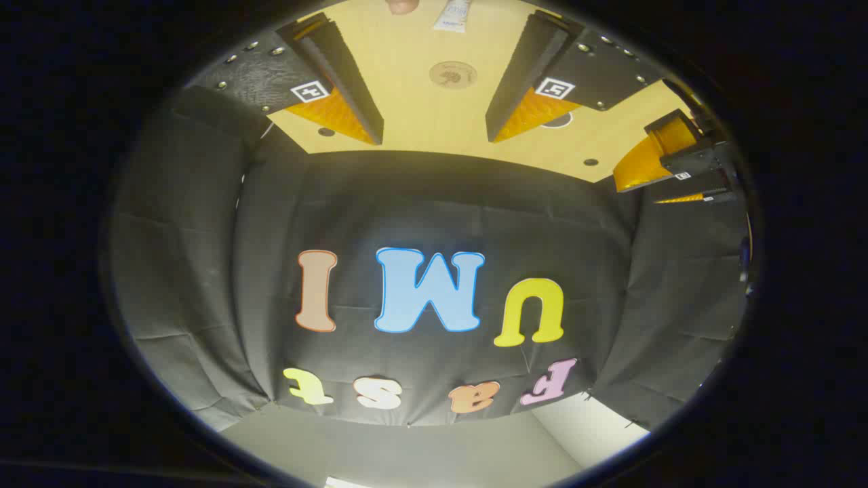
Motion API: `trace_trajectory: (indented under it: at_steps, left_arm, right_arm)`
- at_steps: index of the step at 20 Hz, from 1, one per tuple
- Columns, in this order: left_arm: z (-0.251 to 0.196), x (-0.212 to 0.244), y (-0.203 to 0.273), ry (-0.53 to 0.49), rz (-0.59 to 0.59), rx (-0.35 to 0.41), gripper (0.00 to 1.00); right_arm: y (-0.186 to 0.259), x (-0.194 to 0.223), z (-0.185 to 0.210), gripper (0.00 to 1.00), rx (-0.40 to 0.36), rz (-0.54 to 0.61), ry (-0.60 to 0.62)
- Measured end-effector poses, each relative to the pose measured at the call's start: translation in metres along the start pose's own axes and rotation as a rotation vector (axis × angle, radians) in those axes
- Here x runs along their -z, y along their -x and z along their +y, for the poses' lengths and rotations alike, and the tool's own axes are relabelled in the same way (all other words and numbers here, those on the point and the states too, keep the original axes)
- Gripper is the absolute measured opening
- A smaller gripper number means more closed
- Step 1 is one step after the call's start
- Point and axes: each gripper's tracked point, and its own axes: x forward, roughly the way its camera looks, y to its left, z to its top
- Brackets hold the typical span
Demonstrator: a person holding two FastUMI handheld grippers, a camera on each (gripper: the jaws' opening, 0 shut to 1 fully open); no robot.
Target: Put the toothbrush and toothpaste on the desktop into the cup, then pick up the cup and place it on the coaster on the desktop.
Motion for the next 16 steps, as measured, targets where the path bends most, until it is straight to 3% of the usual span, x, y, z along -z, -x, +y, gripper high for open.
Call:
trace_trajectory:
  at_steps: [8,16]
  left_arm:
    - [-0.004,0.002,-0.001,-0.028,0.026,0.037,0.98]
    - [-0.009,0.007,0.002,-0.019,0.062,0.076,0.98]
  right_arm:
    - [-0.013,0.003,0.011,0.94,-0.028,0.096,-0.049]
    - [-0.003,0.005,-0.001,0.95,0.022,0.117,-0.056]
